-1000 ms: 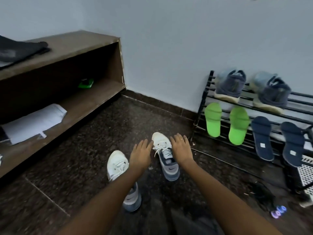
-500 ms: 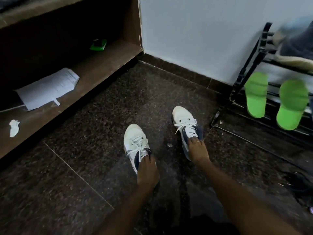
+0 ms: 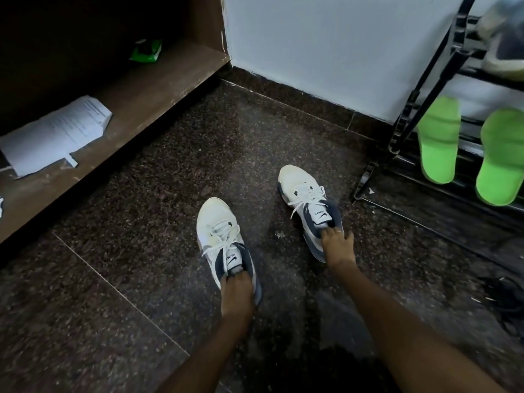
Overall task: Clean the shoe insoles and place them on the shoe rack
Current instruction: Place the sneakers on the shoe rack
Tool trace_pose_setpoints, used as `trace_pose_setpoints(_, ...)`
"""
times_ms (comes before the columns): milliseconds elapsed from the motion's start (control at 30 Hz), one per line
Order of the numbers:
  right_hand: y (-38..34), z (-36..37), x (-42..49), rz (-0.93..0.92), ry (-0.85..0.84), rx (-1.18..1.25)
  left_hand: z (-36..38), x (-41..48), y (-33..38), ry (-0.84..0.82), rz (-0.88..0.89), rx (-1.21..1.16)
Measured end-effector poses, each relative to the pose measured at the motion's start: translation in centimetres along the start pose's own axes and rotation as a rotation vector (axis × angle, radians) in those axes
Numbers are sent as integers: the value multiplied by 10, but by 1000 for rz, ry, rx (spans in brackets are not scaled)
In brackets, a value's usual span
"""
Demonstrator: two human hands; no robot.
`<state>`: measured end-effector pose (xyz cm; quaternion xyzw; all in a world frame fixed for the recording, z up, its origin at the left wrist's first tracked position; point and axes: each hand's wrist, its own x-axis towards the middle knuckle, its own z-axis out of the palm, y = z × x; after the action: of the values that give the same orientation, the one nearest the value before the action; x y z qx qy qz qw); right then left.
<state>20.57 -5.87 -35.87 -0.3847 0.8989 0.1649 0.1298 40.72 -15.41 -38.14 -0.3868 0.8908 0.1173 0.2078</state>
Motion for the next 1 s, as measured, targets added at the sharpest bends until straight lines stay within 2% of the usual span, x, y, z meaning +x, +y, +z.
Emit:
trace_pose_setpoints(267,1,8,-4,-68,-54,131,1,-10,13,10,-150,29)
trace_pose_setpoints(400,-1,9,-11,-61,-83,155,-4,-12,15,-33,-188,-73)
trace_pose_setpoints(500,3,1,-15,-63,-42,127,-13,-12,14,-61,-182,-138)
trace_pose_setpoints(700,33,-28,-20,-96,80,105,-39,-16,22,-30,-61,-143)
trace_pose_setpoints(1000,55,-113,-50,-45,295,173,-151,-25,57,227,150,93)
